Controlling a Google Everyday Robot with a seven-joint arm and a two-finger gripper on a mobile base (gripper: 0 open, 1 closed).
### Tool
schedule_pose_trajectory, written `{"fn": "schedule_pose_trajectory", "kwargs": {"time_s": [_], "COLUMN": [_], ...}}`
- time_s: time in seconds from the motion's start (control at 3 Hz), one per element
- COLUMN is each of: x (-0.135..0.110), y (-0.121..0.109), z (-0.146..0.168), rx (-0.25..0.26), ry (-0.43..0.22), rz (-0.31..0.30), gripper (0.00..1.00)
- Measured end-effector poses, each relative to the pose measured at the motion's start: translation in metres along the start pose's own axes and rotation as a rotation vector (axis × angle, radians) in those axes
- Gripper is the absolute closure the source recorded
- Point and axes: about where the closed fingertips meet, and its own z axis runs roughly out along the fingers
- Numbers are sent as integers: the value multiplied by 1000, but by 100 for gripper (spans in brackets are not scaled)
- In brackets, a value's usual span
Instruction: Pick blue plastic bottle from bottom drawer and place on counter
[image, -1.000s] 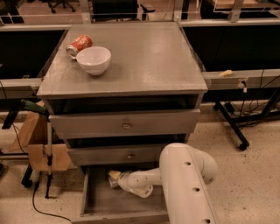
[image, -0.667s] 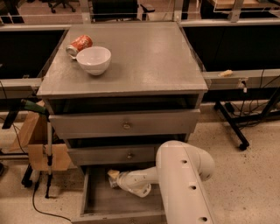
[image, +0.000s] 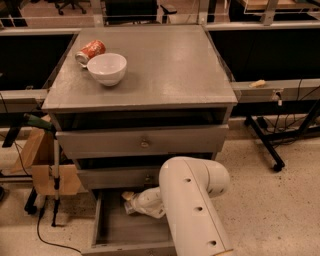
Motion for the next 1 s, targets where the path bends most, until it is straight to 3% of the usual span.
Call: {"fn": "schedule_pose_trajectory", "kwargs": {"time_s": [1.0], "x": [-16], "y": [-18], "z": [6], "rx": [49], "ry": [-3], "rz": [62], "gripper": [23]}}
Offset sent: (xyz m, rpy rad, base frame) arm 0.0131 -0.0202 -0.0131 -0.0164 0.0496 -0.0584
